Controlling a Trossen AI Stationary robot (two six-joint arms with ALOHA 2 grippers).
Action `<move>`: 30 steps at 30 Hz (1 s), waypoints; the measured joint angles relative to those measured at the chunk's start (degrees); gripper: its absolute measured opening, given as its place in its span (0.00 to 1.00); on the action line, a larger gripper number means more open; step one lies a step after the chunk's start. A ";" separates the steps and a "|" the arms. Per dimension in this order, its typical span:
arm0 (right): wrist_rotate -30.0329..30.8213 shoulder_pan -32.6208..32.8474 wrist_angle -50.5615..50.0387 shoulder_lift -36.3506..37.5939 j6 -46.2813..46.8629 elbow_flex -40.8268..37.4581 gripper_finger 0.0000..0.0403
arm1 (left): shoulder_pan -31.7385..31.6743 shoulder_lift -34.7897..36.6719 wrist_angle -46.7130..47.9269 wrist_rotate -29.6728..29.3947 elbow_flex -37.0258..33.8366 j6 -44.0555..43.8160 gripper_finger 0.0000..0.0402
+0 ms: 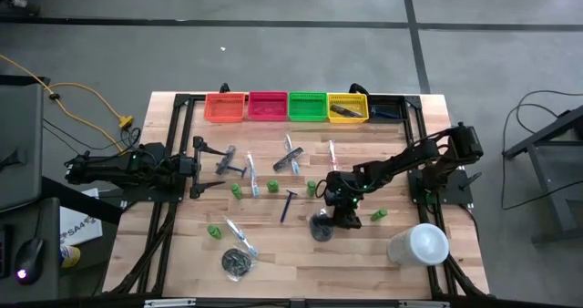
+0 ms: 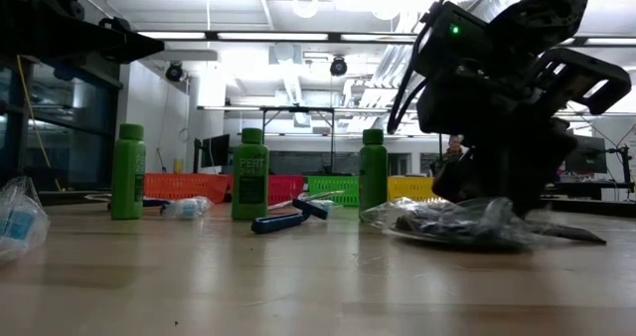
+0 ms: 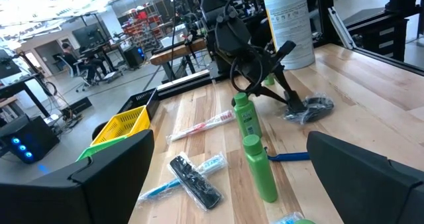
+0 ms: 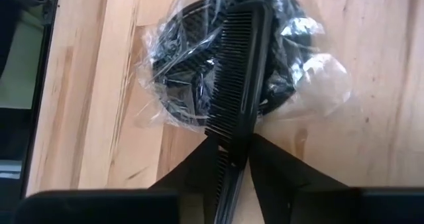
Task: Pick & Place Travel size toiletries
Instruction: Put the black hair comb into the yellow bin
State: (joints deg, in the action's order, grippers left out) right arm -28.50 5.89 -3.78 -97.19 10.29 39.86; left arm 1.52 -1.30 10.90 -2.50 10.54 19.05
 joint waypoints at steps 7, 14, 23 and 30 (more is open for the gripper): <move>-2.70 -0.48 0.00 0.00 0.33 -0.02 0.12 | 0.00 0.00 0.00 -0.02 0.00 0.00 0.99; -4.77 -2.32 -0.23 2.21 2.44 -0.07 0.03 | 0.00 -0.02 -0.01 -0.01 -0.02 0.00 0.99; -8.89 -4.69 -1.60 9.81 6.42 -0.15 0.02 | 0.00 0.00 0.00 0.00 -0.02 -0.02 0.99; -9.42 -6.42 -7.66 17.78 7.05 -0.11 0.02 | 0.00 -0.02 0.00 0.00 0.00 0.00 0.99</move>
State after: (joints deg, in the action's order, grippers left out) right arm -37.92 -0.53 -11.44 -79.41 17.34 39.75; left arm 1.52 -1.32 10.90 -2.50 10.55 19.05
